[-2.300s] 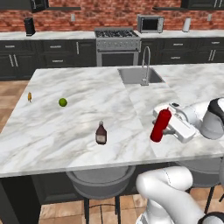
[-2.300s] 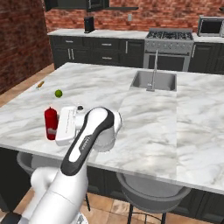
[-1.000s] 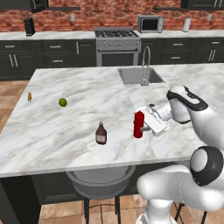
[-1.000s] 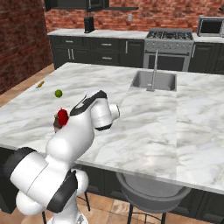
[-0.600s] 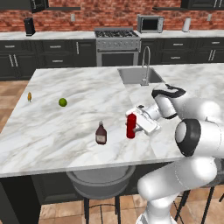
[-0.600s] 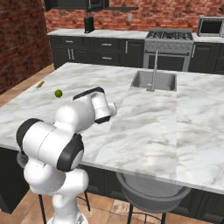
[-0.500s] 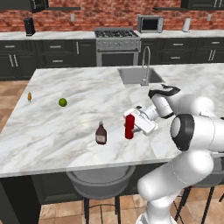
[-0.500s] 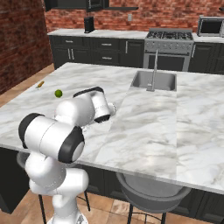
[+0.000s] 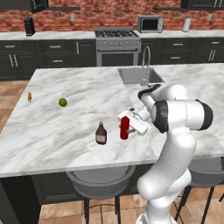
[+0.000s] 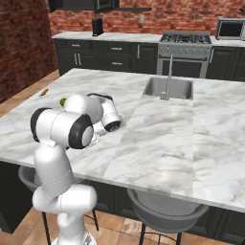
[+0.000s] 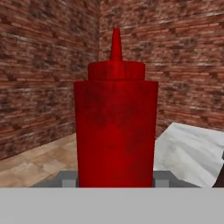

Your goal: Move the ketchup and ketchup from the cabinet to the dining counter.

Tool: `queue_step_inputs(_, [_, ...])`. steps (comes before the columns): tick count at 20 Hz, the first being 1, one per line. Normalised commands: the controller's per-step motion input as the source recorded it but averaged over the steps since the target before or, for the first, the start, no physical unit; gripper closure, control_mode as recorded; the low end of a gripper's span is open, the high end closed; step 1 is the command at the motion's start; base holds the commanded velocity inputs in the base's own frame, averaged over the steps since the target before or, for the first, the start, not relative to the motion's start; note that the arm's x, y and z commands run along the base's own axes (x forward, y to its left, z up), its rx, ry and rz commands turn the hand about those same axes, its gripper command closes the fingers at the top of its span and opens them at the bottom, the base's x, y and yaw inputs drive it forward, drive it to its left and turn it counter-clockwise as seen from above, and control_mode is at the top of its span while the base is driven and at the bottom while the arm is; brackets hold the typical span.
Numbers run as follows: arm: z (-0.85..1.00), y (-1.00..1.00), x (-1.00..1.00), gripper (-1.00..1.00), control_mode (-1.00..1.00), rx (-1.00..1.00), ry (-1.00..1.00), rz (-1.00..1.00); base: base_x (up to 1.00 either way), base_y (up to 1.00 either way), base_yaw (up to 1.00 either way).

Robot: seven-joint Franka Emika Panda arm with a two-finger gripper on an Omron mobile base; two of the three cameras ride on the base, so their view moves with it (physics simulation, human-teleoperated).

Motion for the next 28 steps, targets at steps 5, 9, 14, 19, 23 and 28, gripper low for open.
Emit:
queue_step_inputs(5, [-0.28, 0.1, 0.34, 1.0, -1.0, 0.02, 0.0, 0.02, 0.0, 0.0, 0.0])
queue_step_inputs(9, [-0.3, 0.2, 0.26, 1.0, -1.0, 0.0, 0.0, 0.0, 0.0, 0.0, 0.0])
queue_step_inputs(14, [-0.2, 0.13, 0.34, 1.0, -1.0, 0.0, -0.02, 0.0, 0.0, 0.0, 0.0])
queue_step_inputs(19, [-0.19, 0.12, 0.3, 1.0, -1.0, 0.0, -0.04, 0.0, 0.0, 0.0, 0.0])
queue_step_inputs(23, [-0.22, 0.14, 0.26, 1.0, -1.0, 0.0, -0.05, 0.0, 0.0, 0.0, 0.0])
queue_step_inputs(28, [-0.25, 0.07, 0.2, 1.0, -1.0, 0.0, -0.04, 0.0, 0.0, 0.0, 0.0])
